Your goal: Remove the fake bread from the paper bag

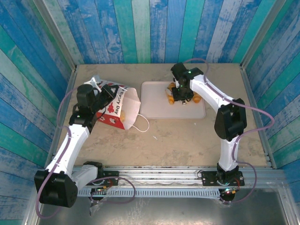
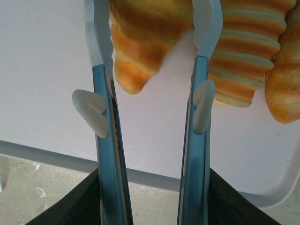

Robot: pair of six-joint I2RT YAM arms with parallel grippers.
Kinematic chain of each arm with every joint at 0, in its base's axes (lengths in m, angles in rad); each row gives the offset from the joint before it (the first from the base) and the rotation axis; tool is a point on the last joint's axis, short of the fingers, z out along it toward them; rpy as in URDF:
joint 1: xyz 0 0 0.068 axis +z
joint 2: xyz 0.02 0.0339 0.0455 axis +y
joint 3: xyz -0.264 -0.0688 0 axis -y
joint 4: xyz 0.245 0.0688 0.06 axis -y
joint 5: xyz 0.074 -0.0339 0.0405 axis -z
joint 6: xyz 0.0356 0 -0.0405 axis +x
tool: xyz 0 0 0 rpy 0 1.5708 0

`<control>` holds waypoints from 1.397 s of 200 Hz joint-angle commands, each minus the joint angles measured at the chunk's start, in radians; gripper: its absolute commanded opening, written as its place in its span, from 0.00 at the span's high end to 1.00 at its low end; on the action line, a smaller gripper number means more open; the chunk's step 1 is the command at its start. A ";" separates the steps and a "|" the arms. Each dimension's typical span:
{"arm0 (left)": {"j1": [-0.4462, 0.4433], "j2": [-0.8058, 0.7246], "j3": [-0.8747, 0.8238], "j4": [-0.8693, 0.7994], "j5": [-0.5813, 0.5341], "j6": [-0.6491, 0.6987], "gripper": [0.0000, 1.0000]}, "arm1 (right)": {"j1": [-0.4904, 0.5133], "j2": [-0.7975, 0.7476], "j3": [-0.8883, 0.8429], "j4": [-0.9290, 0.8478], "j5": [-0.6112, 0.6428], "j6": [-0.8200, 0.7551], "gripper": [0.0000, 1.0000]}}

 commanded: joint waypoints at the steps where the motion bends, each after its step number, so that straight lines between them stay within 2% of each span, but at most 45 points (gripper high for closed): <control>1: -0.002 -0.018 0.000 0.018 -0.001 0.005 1.00 | 0.003 0.023 0.040 -0.040 0.022 -0.039 0.51; 64: -0.002 -0.009 -0.008 0.045 0.000 -0.003 1.00 | -0.002 0.059 0.066 -0.082 0.018 -0.116 0.52; 90: -0.002 -0.005 0.020 0.003 -0.015 0.026 1.00 | -0.007 0.054 0.075 -0.103 0.018 -0.131 0.52; 279: -0.002 -0.008 0.019 0.010 -0.009 0.020 1.00 | -0.034 0.046 0.109 -0.107 0.009 -0.164 0.52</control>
